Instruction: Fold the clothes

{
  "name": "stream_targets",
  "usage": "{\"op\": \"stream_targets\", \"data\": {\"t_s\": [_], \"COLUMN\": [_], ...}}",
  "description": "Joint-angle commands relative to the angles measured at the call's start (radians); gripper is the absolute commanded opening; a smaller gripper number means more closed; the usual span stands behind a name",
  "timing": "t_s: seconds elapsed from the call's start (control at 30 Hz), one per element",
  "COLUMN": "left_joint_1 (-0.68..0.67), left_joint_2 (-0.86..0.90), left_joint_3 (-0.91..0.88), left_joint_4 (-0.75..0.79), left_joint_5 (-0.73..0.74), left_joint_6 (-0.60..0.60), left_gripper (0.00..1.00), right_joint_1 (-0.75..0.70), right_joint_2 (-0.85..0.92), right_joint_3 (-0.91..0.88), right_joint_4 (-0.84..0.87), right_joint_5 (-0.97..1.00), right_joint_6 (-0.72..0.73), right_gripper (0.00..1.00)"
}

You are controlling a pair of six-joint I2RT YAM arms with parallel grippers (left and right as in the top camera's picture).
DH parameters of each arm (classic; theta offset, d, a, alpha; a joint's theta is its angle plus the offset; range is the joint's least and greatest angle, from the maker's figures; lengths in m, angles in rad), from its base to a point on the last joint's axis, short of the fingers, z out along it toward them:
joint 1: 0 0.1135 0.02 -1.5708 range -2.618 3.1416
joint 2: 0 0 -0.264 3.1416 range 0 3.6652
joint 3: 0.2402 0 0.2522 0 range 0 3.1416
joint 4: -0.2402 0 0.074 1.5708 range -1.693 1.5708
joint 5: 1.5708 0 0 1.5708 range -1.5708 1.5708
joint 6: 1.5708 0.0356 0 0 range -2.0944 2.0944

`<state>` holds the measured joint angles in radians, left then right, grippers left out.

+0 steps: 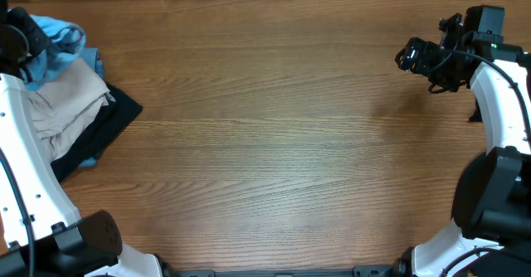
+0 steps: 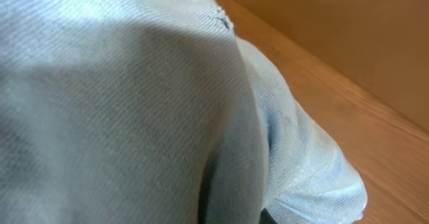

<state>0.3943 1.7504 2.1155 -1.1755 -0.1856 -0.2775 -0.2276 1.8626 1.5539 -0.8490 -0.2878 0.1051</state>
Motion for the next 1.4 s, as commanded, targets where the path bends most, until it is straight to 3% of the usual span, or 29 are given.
{"op": "stream_targets", "data": {"t_s": [0.0, 0.7, 0.73, 0.77, 0.8, 0.83, 0.97, 1.13, 1.2, 1.23, 1.27, 1.37], "left_joint_1": [0.042, 0.118, 0.118, 0.118, 0.120, 0.124, 0.167, 0.236, 0.246, 0.247, 0.247, 0.247], "left_joint_2": [0.043, 0.301, 0.296, 0.291, 0.286, 0.280, 0.209, 0.046, -0.008, -0.010, 0.001, 0.075], "left_joint_3": [0.001, -0.003, -0.003, -0.003, -0.003, -0.003, -0.003, -0.003, -0.003, -0.003, -0.004, -0.004], "left_joint_4": [0.005, -0.031, -0.038, -0.049, -0.068, -0.089, -0.201, -0.260, -0.238, -0.214, -0.184, -0.090], "left_joint_5": [-0.028, -0.087, -0.088, -0.087, -0.095, -0.099, -0.078, 0.182, 0.203, 0.205, 0.208, 0.249], "left_joint_6": [0.044, 0.072, 0.072, 0.070, 0.045, 0.017, -0.109, -0.111, -0.111, -0.103, -0.059, 0.013], "left_gripper": [0.04, 0.06, 0.30, 0.70, 0.96, 1.00, 1.00, 1.00, 0.97, 0.57, 0.04, 0.04], "right_joint_1": [0.002, 0.002, 0.002, 0.002, 0.002, 0.002, 0.002, 0.002, 0.002, 0.002, 0.002, 0.002], "right_joint_2": [-0.005, -0.005, -0.005, -0.005, -0.005, -0.005, -0.005, -0.005, -0.005, -0.005, -0.005, -0.005], "right_joint_3": [0.011, 0.011, 0.011, 0.011, 0.011, 0.011, 0.011, 0.011, 0.011, 0.011, 0.011, 0.011], "right_joint_4": [0.005, 0.006, 0.005, 0.005, 0.005, 0.005, 0.005, 0.005, 0.005, 0.005, 0.005, 0.005], "right_joint_5": [0.004, 0.004, 0.004, 0.004, 0.004, 0.004, 0.004, 0.004, 0.004, 0.004, 0.004, 0.004], "right_joint_6": [0.003, 0.003, 0.003, 0.003, 0.003, 0.003, 0.003, 0.003, 0.003, 0.003, 0.003, 0.003], "right_gripper": [1.00, 1.00, 1.00, 1.00, 1.00, 1.00, 1.00, 1.00, 1.00, 1.00, 1.00, 1.00]}}
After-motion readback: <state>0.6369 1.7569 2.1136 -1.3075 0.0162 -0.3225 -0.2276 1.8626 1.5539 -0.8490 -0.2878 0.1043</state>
